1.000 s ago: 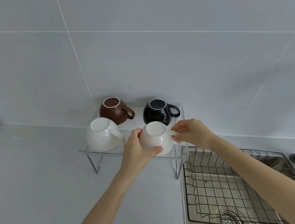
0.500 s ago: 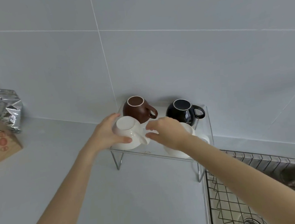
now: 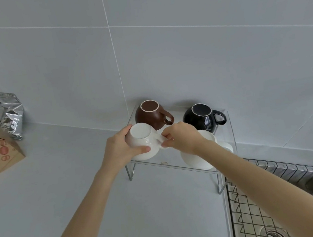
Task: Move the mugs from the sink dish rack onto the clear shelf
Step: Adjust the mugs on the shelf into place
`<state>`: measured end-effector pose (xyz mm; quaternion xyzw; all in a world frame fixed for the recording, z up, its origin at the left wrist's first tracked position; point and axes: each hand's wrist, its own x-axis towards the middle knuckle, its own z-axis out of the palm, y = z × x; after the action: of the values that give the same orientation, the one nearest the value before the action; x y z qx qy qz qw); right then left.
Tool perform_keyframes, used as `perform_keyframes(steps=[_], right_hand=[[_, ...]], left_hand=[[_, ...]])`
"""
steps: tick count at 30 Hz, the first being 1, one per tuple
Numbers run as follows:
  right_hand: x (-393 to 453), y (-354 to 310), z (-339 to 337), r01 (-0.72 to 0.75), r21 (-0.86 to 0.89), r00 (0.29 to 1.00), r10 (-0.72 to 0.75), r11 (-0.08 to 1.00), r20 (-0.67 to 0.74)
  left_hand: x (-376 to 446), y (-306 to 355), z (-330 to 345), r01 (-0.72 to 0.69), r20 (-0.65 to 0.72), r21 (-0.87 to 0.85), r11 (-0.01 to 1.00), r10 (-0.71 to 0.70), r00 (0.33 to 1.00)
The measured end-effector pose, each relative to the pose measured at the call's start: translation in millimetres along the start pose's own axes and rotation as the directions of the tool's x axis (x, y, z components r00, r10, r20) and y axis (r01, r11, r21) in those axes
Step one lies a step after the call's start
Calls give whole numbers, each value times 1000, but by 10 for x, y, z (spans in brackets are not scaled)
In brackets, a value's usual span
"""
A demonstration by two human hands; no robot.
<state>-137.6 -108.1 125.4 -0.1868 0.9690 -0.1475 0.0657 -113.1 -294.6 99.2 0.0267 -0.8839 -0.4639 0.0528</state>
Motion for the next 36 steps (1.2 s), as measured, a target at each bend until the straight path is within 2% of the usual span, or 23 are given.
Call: perform_keyframes(steps=[9,13,15,17,19,21,24,28,32,36], right_hand=[[16,29,31,16,36,1000,-15,999,-25],[-3,38,6,17,47,1000,-18,999,16],[-12,74,-88,1,126,998,-8,992,55],[22,141,-208,-18,227,1000,21,974,-11],[111,213,-289,-39,254,991,69,966,-110],[222,258,-293,-77,244,981,117,967,-154],[370,294,-189,-172,246,968,211,954,-139],[527,353,-66,-184,145,975,200,972,-101],[605,407,-60,-156,30,982,158,987,-99],[693,420,-85,-152,26,983,153,988,-104]], left_hand=[[-43,-53,68,24,-29,43,999,-23,999],[-38,-5,23,15,26,45,999,-16,1000],[26,43,-65,46,74,14,999,-47,996],[155,74,-183,77,95,-9,997,-76,993],[329,76,-264,77,108,-25,997,-74,991],[522,94,-291,66,140,-29,997,-61,988],[810,158,-237,52,253,-79,996,-30,967],[1053,187,-86,4,374,-106,994,36,927],[1125,110,-33,-19,357,-142,990,69,932],[1117,88,0,-43,299,-151,988,88,950]])
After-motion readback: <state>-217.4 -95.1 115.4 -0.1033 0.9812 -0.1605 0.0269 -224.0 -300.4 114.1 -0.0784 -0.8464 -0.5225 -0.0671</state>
